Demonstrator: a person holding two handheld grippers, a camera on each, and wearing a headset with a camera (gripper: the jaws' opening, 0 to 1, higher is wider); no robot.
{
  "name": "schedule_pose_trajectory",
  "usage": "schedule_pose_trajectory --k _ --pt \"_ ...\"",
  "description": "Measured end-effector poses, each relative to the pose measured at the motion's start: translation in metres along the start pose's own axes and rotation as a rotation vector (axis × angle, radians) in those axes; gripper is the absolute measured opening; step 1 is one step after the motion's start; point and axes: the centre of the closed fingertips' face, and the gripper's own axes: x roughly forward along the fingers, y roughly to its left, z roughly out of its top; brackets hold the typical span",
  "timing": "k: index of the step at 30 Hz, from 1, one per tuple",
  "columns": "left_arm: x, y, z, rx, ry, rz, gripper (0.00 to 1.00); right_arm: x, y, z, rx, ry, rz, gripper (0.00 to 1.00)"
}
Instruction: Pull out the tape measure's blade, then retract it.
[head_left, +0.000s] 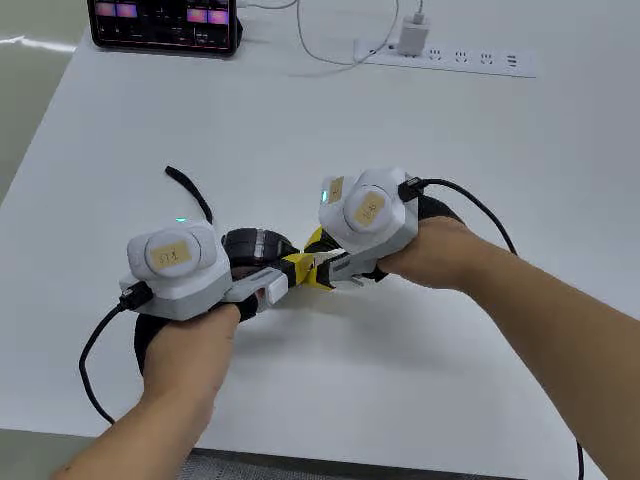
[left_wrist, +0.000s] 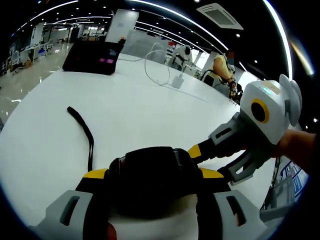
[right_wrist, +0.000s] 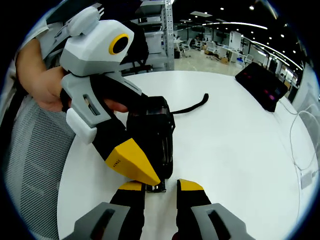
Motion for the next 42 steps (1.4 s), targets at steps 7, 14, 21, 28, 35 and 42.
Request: schedule_pose_trajectory --k 7,14,21,28,35,42 --pt "-0.001 0.0 0.001 -0.003 -0.004 -0.011 0.66 0.0 0.001 0.001 0.003 -0.005 -0.001 0.21" --pt "-0.002 -0.002 0.002 0.01 -0.004 -0.026 0.67 -0.006 0.001 0.001 0.024 -0.027 -0.016 0.27" --pt "-0.006 -0.005 0.004 0.039 -0.006 -0.038 0.68 -0.014 0.0 -0.001 0.049 -0.033 -0.036 0.31" --pt "-0.014 0.0 0.003 0.09 -0.004 -0.047 0.7 -0.023 0.001 0.0 0.07 -0.05 -0.059 0.34" --pt "-0.025 0.009 0.002 0.145 0.005 -0.049 0.73 -0.035 0.0 0.0 0.082 -0.079 -0.112 0.4" --pt "-0.032 0.012 0.001 0.182 0.016 -0.057 0.74 -0.041 0.001 -0.006 0.104 -0.097 -0.142 0.44"
